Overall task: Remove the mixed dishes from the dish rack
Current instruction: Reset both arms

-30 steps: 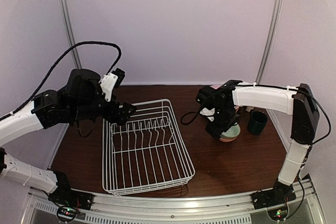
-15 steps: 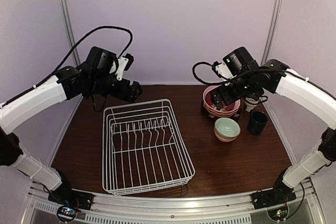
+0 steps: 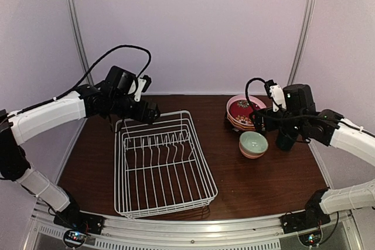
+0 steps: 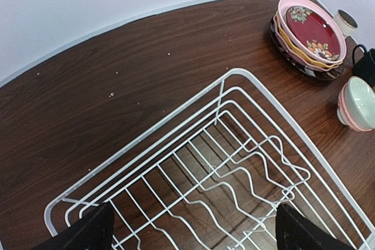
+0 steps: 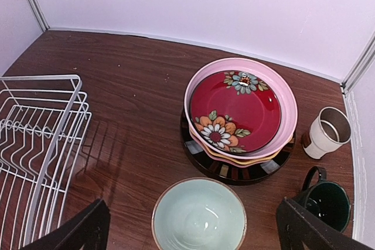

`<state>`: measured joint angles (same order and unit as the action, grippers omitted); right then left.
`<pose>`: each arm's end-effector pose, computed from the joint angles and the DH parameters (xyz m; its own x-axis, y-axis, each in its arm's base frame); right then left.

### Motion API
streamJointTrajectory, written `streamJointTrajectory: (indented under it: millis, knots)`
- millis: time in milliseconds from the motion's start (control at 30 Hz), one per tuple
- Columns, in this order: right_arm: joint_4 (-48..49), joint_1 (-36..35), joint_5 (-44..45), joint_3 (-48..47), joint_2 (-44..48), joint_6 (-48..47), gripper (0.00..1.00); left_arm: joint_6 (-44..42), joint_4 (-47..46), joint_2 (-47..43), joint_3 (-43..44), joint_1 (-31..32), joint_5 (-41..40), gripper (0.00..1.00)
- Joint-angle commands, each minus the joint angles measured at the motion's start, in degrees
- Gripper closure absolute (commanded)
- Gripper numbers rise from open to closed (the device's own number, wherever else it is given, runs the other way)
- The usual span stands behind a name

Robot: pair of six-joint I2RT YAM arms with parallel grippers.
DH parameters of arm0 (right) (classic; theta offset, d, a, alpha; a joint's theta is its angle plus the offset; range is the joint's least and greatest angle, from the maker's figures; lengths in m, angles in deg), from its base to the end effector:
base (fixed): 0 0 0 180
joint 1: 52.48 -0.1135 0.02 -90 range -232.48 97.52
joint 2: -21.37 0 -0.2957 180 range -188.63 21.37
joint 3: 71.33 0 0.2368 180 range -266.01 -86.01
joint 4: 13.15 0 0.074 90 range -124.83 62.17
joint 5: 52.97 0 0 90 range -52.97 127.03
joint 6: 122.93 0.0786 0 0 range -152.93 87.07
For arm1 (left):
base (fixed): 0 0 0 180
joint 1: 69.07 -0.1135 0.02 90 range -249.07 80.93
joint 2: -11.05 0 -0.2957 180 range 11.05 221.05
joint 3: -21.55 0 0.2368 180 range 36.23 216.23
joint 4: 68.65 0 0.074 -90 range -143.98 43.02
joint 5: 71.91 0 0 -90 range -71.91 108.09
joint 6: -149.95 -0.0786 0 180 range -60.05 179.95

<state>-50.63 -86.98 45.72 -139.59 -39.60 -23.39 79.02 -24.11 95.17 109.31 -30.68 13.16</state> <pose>0.2066 0.1276 0.3258 -0.4837 -0.1336 -0.8650 -0.3773 0.9236 0.0683 0.2716 -0.2066 0.3230 -0.6705 0.1160 -0.7328 0.3690 0.9090 -0.1938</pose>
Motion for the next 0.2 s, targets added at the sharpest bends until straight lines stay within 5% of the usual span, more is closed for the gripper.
streamJointTrajectory:
  millis: [0, 167]
  knots:
    - [9.1, 0.3, -2.0, 4.6, 3.1, 2.3, 0.00, 1.7, -6.1, -0.6, -2.7, -0.2, -1.3, 0.02]
    - [10.1, 0.5, -1.8, 5.4, 4.5, 2.1, 0.00, 2.0, -5.7, -0.5, -2.0, -0.2, -3.0, 0.03]
